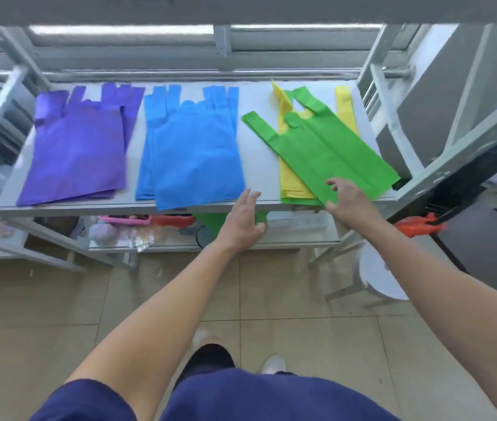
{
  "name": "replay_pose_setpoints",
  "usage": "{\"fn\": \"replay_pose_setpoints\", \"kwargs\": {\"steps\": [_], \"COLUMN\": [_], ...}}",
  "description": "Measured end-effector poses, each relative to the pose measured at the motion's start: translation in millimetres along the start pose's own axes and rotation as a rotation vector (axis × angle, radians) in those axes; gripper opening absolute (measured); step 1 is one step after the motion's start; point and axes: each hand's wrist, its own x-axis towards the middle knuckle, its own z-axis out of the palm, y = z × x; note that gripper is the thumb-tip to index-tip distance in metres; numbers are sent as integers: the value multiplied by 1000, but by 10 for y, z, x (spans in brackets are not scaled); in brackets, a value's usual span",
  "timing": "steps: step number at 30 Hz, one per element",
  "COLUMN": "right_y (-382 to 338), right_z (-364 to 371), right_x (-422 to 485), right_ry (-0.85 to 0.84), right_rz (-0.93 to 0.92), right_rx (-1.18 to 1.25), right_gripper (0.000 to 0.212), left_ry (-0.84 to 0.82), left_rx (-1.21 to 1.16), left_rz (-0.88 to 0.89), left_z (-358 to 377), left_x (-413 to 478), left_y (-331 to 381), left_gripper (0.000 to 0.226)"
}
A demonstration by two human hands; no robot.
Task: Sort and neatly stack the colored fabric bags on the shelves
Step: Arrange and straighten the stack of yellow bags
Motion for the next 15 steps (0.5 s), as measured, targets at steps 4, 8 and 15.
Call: {"fn": "replay_pose_setpoints", "kwargs": {"steps": [4,8,15], "right_y": [384,750,1007], "right_z": [150,309,54], "right_x": [265,406,708], "right_ry": [-119,-47,31], "right_rz": [-100,-100,-227], "right_rx": [-415,-606,-175], "right_gripper": [96,78,14], "left_ry": [-38,-12,47], "left_rx": [-8,-20,1], "left_rz": [-34,-23,28], "left_z": [161,195,294], "left_x": [221,551,1020], "left_y": [32,39,399], "left_gripper": [75,68,56]}}
